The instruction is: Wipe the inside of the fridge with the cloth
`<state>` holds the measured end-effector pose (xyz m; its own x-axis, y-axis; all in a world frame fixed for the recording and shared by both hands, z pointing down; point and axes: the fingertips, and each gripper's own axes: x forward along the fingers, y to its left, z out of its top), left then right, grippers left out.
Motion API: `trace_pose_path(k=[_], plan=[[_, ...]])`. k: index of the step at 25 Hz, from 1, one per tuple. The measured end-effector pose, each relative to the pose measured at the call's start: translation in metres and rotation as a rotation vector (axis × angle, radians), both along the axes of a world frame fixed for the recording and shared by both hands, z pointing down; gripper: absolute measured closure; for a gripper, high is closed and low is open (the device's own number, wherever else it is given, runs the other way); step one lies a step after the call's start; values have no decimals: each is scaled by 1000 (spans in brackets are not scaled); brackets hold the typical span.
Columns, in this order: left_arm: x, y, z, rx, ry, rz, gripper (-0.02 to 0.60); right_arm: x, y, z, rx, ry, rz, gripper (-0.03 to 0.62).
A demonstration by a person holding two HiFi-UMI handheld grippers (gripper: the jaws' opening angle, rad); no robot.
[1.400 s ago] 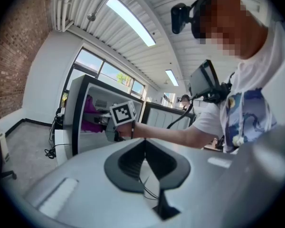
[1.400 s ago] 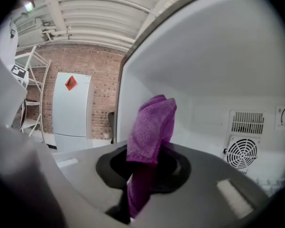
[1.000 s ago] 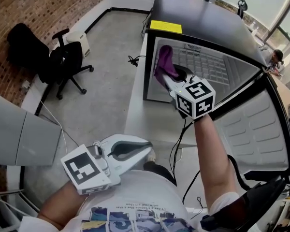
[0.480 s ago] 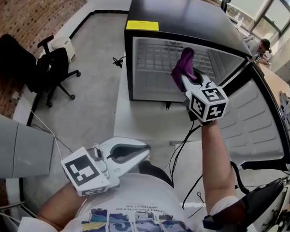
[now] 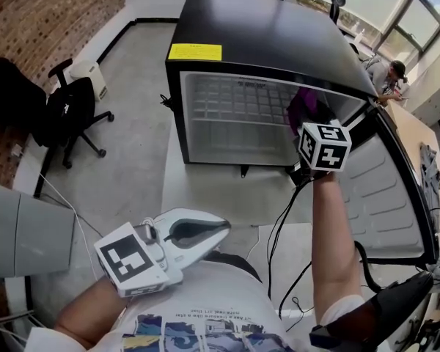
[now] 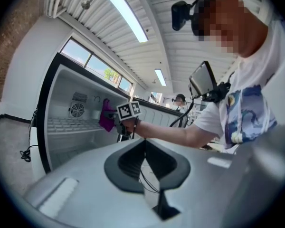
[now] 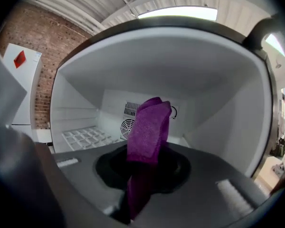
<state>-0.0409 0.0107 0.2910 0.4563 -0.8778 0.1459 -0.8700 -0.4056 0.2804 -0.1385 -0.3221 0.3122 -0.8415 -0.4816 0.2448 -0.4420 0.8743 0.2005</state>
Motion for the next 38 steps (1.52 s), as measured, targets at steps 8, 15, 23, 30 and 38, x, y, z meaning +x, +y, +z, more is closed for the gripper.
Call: trace_pose_path(k=[8,15,23,30,38], plan=[[-8,-21,-2,3,-15,-18,574,-25,-35,-4,21,34,58,539],[-25,-26,2,2,-38,-66,575,-46,-56,10,29,96,83,540],[-36,-29,5,-12,-20,-112,574,-70,-53,22,-5,158,59,540],[-48,-22,-2,-4,-7,-138,574,-102,-18,29,-21,177,-24,540],[-61,1,7,-11,-6,-175,574,-138,26,38,-99,148,-122,540]])
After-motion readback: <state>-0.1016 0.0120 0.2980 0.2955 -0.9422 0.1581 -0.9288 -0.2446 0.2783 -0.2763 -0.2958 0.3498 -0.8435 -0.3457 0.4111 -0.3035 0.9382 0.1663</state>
